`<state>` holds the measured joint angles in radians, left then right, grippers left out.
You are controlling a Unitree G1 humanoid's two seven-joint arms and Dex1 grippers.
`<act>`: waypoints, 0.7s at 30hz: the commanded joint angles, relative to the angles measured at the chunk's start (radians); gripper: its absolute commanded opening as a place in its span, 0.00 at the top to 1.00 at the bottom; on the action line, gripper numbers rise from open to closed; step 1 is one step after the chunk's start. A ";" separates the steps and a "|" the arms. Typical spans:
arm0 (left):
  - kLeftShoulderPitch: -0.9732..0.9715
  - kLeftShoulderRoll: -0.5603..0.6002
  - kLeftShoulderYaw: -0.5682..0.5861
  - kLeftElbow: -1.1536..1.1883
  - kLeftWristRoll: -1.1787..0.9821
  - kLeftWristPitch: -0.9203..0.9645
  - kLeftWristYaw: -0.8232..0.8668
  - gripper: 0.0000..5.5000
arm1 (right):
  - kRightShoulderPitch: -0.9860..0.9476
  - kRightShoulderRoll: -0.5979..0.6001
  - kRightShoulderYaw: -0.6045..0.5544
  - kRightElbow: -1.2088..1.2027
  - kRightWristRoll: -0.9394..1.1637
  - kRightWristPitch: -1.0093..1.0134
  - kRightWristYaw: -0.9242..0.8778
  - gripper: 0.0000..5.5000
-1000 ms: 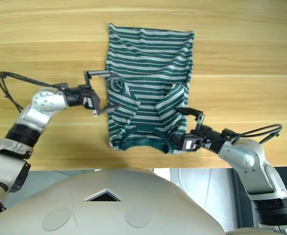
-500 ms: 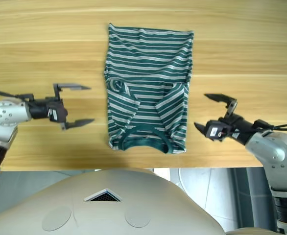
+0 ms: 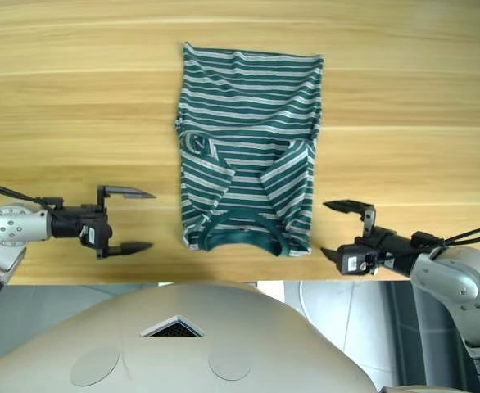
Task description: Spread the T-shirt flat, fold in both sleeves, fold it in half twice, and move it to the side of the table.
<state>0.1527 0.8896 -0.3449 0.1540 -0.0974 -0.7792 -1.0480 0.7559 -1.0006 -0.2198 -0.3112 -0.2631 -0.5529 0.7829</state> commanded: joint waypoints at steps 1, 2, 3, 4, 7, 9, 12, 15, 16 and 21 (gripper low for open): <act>-0.033 -0.056 -0.036 0.051 0.104 0.014 0.020 0.02 | 0.014 -0.017 0.028 -0.003 -0.018 -0.004 0.033 0.02; -0.042 -0.070 -0.044 0.054 0.109 0.016 0.021 0.02 | 0.003 -0.020 0.039 -0.001 -0.022 -0.003 0.037 0.02; -0.047 -0.078 -0.049 0.055 0.110 0.017 0.020 0.02 | -0.005 -0.022 0.046 0.000 -0.024 -0.002 0.040 0.02; -0.051 -0.082 -0.057 0.053 0.106 0.018 0.014 0.02 | -0.012 -0.024 0.056 -0.001 -0.022 -0.004 0.043 0.02; -0.054 -0.087 -0.087 0.055 0.103 0.009 -0.007 0.02 | -0.028 -0.020 0.085 -0.007 -0.019 -0.008 0.047 0.02; -0.050 -0.082 -0.108 0.035 0.086 0.020 -0.030 0.02 | -0.041 -0.016 0.112 -0.006 -0.020 -0.008 0.050 0.02; -0.047 -0.069 -0.138 0.022 0.069 0.029 -0.061 0.02 | -0.060 -0.010 0.146 -0.004 -0.022 -0.003 0.049 0.02; -0.038 -0.050 -0.164 0.005 0.049 0.037 -0.099 0.02 | -0.073 -0.011 0.174 0.001 -0.026 0.001 0.050 0.02; -0.038 -0.049 -0.170 0.005 0.045 0.038 -0.106 0.02 | -0.076 -0.012 0.179 0.002 -0.027 0.002 0.049 0.02; -0.073 -0.088 -0.189 0.031 0.055 0.040 -0.103 0.19 | -0.086 -0.014 0.193 0.011 -0.037 0.014 0.039 0.21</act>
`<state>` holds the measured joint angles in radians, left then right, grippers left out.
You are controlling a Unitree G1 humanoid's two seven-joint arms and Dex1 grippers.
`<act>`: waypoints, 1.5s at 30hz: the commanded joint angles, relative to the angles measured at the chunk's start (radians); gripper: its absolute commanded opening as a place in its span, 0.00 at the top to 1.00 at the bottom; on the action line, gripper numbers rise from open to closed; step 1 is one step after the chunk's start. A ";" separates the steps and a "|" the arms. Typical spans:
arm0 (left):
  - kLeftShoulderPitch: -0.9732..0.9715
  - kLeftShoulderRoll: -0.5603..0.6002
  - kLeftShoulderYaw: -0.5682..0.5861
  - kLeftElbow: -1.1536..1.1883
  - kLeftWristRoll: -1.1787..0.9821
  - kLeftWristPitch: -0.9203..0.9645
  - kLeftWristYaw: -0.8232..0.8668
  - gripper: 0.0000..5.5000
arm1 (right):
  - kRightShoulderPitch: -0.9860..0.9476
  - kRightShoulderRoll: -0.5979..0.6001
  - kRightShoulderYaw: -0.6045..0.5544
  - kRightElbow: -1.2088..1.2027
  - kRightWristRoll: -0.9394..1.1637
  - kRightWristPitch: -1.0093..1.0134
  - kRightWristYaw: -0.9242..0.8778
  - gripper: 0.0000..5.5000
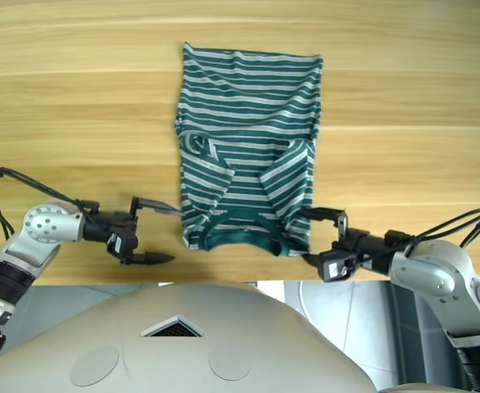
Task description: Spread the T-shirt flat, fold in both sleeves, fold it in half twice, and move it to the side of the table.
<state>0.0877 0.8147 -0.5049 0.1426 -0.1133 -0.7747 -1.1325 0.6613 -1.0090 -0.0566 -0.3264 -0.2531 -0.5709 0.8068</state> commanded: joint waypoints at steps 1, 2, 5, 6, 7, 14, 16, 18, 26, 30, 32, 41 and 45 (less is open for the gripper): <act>-0.017 -0.026 -0.030 0.052 0.078 0.034 -0.013 0.23 | 0.009 -0.006 0.030 0.028 -0.049 0.033 0.013 0.24; -0.024 -0.037 -0.031 0.058 0.083 0.034 -0.008 0.25 | 0.009 -0.007 0.030 0.029 -0.050 0.034 0.011 0.27; -0.048 -0.071 -0.034 0.084 0.110 0.028 0.013 0.33 | 0.008 -0.008 0.032 0.035 -0.053 0.037 0.007 0.36; -0.056 -0.083 -0.035 0.095 0.119 0.025 0.022 0.35 | 0.007 -0.008 0.032 0.037 -0.054 0.038 0.005 0.39; -0.063 -0.095 -0.034 0.102 0.126 0.025 0.033 0.39 | 0.007 -0.009 0.032 0.040 -0.055 0.039 0.004 0.43; -0.082 -0.122 -0.042 0.119 0.142 0.023 0.052 0.58 | -0.003 -0.011 0.033 0.061 -0.067 0.050 -0.004 0.65; -0.081 -0.118 -0.045 0.120 0.141 0.021 0.047 0.64 | -0.006 -0.010 0.035 0.064 -0.069 0.050 -0.007 0.72; -0.081 -0.104 -0.046 0.124 0.133 0.013 0.035 0.70 | -0.012 -0.007 0.039 0.064 -0.071 0.048 -0.012 0.79; -0.072 -0.037 -0.028 0.082 0.056 0.013 -0.028 0.94 | -0.028 -0.008 0.051 0.061 -0.063 0.020 -0.020 1.00; -0.053 0.003 -0.018 0.035 0.000 0.022 -0.063 1.00 | -0.023 -0.013 0.049 0.052 -0.051 0.000 -0.019 1.00; -0.043 0.021 -0.009 0.018 -0.024 0.016 -0.079 1.00 | -0.016 -0.016 0.044 0.046 -0.044 -0.014 -0.019 1.00; 0.019 0.073 0.044 -0.086 -0.121 0.010 -0.106 1.00 | 0.052 -0.043 0.000 -0.027 0.050 -0.115 -0.010 1.00; 0.118 0.175 0.073 -0.195 -0.231 -0.012 -0.158 1.00 | 0.085 -0.047 -0.049 -0.056 0.114 -0.142 -0.012 1.00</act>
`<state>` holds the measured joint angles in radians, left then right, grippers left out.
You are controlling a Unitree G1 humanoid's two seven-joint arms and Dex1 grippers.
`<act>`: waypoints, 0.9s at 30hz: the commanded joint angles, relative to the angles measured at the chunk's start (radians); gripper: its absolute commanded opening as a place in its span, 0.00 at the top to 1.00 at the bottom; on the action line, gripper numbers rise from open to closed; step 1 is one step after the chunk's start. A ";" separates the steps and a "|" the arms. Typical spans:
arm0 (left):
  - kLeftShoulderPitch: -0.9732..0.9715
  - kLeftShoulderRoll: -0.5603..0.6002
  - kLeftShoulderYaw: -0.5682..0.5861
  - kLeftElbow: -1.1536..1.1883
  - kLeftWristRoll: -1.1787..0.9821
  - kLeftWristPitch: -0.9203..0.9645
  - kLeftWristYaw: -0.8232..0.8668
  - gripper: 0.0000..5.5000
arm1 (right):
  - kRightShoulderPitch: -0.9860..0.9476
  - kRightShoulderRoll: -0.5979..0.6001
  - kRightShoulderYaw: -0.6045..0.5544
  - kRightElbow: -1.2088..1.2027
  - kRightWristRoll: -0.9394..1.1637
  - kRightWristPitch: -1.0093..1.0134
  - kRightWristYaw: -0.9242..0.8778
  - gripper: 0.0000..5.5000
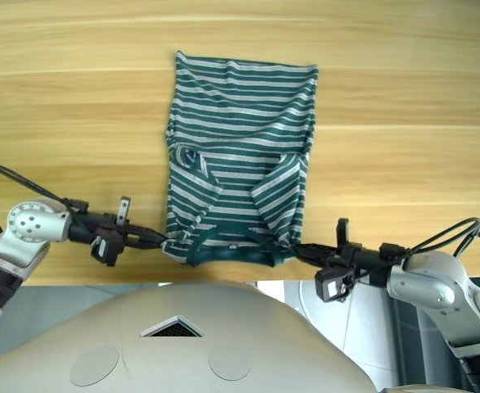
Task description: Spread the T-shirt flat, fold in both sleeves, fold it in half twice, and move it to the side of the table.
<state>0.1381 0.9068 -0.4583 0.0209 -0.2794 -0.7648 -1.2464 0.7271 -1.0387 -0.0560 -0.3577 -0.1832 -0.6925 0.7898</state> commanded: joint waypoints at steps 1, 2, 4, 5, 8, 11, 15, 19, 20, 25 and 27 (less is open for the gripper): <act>0.088 0.100 0.037 -0.094 -0.088 -0.019 -0.048 1.00 | 0.026 -0.019 -0.069 -0.025 0.058 -0.026 0.006 1.00; 0.105 0.111 0.048 -0.112 -0.111 -0.016 -0.050 1.00 | 0.035 -0.020 -0.090 -0.026 0.073 -0.032 0.007 1.00; 0.149 0.136 0.078 -0.156 -0.174 -0.011 -0.054 1.00 | 0.057 -0.020 -0.134 -0.025 0.108 -0.049 0.013 1.00; 0.174 0.148 0.098 -0.183 -0.213 -0.008 -0.055 1.00 | 0.069 -0.019 -0.154 -0.022 0.124 -0.059 0.016 1.00; 0.208 0.152 0.146 -0.225 -0.284 0.017 -0.058 1.00 | 0.082 -0.007 -0.184 -0.021 0.156 -0.074 0.024 1.00; 0.139 0.060 0.172 -0.150 -0.171 0.082 0.028 1.00 | -0.001 0.028 -0.151 0.000 0.120 -0.013 0.003 1.00; 0.084 -0.051 0.187 -0.088 -0.045 0.129 0.132 1.00 | -0.131 0.072 -0.086 0.013 0.091 0.066 -0.012 1.00; -0.045 -0.163 0.223 -0.033 -0.032 0.269 0.250 1.00 | -0.324 0.134 -0.035 0.031 0.085 0.199 -0.046 1.00; -0.067 -0.183 0.232 -0.020 -0.035 0.288 0.263 1.00 | -0.383 0.154 -0.020 0.043 0.068 0.234 -0.061 1.00; -0.230 -0.300 0.300 0.120 -0.062 0.431 0.357 1.00 | -0.660 0.264 0.085 0.171 -0.018 0.369 -0.115 1.00; -0.284 -0.343 0.321 0.187 -0.049 0.481 0.400 1.00 | -0.755 0.303 0.130 0.245 -0.058 0.390 -0.133 1.00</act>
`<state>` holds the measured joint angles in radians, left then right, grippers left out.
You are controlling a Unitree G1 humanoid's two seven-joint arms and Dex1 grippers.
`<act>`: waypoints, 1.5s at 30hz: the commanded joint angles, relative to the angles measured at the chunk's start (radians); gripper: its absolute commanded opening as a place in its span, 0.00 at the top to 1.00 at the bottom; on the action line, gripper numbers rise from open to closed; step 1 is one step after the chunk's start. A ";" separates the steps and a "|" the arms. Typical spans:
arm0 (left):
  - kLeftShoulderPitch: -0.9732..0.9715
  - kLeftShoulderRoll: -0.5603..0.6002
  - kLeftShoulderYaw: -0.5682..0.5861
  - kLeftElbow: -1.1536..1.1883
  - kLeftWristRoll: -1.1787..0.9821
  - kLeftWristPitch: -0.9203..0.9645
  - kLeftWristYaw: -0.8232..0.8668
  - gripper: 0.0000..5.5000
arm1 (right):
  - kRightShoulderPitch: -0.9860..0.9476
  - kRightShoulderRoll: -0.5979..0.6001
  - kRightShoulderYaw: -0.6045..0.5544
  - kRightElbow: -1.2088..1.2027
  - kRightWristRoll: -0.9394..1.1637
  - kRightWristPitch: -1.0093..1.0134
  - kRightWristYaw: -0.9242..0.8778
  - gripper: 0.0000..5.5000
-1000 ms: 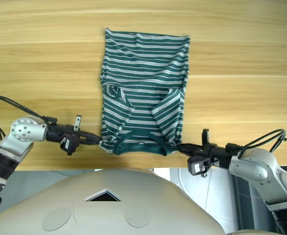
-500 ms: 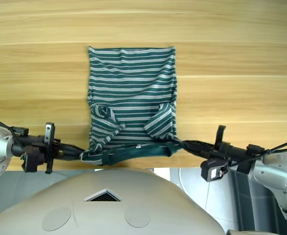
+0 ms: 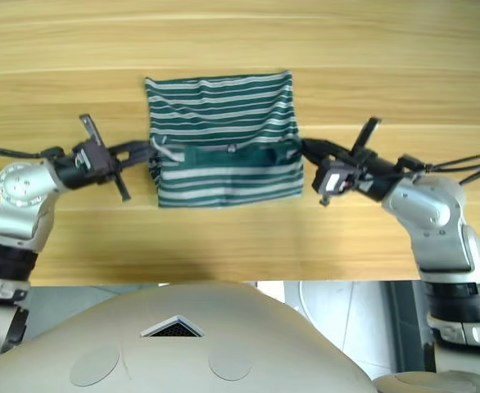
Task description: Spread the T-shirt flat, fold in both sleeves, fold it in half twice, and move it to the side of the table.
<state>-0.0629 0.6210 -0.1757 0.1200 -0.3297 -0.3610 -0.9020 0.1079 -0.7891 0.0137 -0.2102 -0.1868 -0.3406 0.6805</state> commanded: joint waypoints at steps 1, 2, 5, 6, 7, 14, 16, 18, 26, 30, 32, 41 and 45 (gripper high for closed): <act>-0.109 -0.077 0.043 0.127 0.020 0.088 0.080 1.00 | -0.170 0.067 0.075 0.129 -0.078 0.040 -0.040 1.00; -0.156 -0.109 0.047 0.204 0.045 0.106 0.115 1.00 | -0.222 0.093 0.095 0.187 -0.100 0.046 -0.061 1.00; -0.259 -0.177 0.059 0.392 0.102 0.120 0.194 1.00 | -0.347 0.159 0.148 0.351 -0.146 0.038 -0.117 1.00; -0.287 -0.193 0.064 0.445 0.116 0.115 0.210 1.00 | -0.380 0.176 0.160 0.402 -0.159 0.035 -0.137 1.00; -0.319 -0.210 0.065 0.507 0.136 0.102 0.227 1.00 | -0.416 0.196 0.168 0.456 -0.164 0.030 -0.155 1.00; -0.504 -0.297 0.074 0.866 0.248 -0.013 0.309 1.00 | -0.634 0.302 0.210 0.842 -0.188 -0.037 -0.274 1.00; -0.555 -0.313 0.086 0.956 0.269 -0.039 0.338 1.00 | -0.709 0.345 0.230 0.991 -0.209 -0.060 -0.321 1.00; -0.598 -0.323 0.091 1.030 0.294 -0.059 0.371 1.00 | -0.774 0.388 0.255 1.136 -0.234 -0.078 -0.368 1.00; -0.684 -0.328 0.083 1.175 0.403 -0.087 0.479 1.00 | -0.888 0.520 0.296 1.458 -0.275 -0.055 -0.523 0.93; -0.720 -0.334 0.075 1.219 0.451 0.050 0.536 0.91 | -0.910 0.561 0.110 1.506 -0.070 -0.017 -0.471 0.80; -0.748 -0.339 0.113 1.227 0.430 0.109 0.538 0.85 | -0.935 0.568 -0.051 1.505 0.102 0.001 -0.402 0.73; -0.985 -0.299 0.638 1.236 -0.033 0.512 0.378 0.66 | -0.955 0.524 -0.226 1.476 0.272 -0.052 -0.266 0.44; -0.959 -0.266 0.677 1.222 -0.049 0.507 0.341 0.66 | -0.737 0.427 0.007 1.284 0.060 -0.315 -0.087 0.33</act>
<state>-1.0416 0.3369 0.5043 1.3526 -0.3977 0.1583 -0.5499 -0.7391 -0.3000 -0.0598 1.1469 -0.0488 -0.5793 0.5342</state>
